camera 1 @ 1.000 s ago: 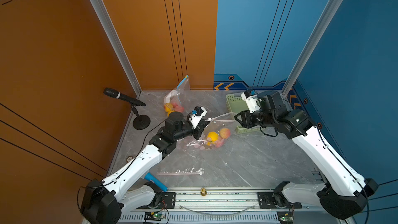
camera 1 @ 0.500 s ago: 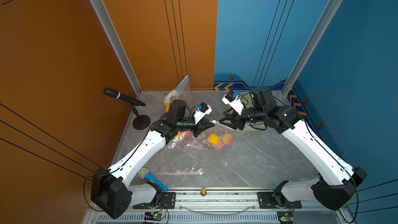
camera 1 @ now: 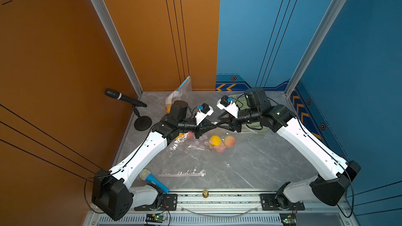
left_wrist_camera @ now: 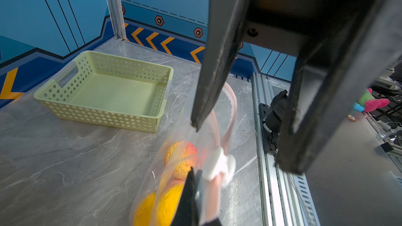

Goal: Place the peach in a zip-top bag and seal the zipper
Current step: Zip the zipper on the zipper food storage bag.

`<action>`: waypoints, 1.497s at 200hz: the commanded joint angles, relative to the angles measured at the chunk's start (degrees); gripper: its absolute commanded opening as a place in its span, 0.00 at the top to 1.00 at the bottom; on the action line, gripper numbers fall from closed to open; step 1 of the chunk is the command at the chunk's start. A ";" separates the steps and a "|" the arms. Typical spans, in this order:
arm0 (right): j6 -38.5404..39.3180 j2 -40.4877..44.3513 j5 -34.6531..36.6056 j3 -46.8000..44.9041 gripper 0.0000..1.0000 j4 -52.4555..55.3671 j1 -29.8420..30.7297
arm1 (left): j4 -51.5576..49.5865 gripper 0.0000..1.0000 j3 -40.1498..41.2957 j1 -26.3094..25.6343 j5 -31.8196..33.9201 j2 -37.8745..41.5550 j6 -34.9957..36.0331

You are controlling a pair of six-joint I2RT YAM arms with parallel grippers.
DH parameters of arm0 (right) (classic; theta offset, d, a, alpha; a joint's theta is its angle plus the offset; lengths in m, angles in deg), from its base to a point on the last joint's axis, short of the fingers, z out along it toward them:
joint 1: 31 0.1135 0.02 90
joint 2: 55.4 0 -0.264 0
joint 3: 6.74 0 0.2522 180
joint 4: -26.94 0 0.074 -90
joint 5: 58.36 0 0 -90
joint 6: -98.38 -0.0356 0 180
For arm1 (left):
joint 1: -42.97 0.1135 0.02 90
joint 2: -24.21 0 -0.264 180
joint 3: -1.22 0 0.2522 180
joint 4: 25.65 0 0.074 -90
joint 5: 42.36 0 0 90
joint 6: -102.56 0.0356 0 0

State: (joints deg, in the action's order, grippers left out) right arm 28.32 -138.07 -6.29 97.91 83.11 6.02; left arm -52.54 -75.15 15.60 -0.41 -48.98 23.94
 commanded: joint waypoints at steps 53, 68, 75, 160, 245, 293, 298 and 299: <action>2.01 -3.11 2.21 2.47 0.74 1.34 0.75 | 1.78 1.00 -0.39 0.41 -1.31 0.68 -1.26; 2.03 -3.02 2.34 2.20 0.77 1.32 0.68 | 1.74 1.00 -0.16 0.43 -1.25 0.67 -1.50; 1.94 -3.02 2.34 2.12 0.79 1.36 0.57 | 1.75 1.00 -0.06 0.46 -1.29 0.70 -1.70; 0.93 -0.83 2.96 -0.84 0.88 -0.89 -0.72 | 6.35 1.00 1.84 1.79 -0.34 1.48 -5.34; 2.70 1.44 5.84 -3.34 0.88 1.18 -2.02 | 9.06 1.00 3.20 4.30 0.13 2.27 -8.21; 2.93 2.03 6.08 -4.84 0.88 2.36 -3.12 | 11.67 1.00 6.17 6.03 1.52 3.64 -10.16; 2.84 2.10 6.04 -5.09 0.88 2.41 -3.26 | 12.13 1.00 6.46 6.30 1.71 3.82 -10.45; 2.83 2.13 6.03 -5.15 0.88 2.41 -3.31 | 12.14 1.00 6.54 6.38 1.77 3.88 -10.52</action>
State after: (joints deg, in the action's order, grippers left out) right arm 30.48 -137.87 -1.53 94.08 82.09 4.00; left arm -42.72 -70.39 19.73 -0.52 -46.97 15.46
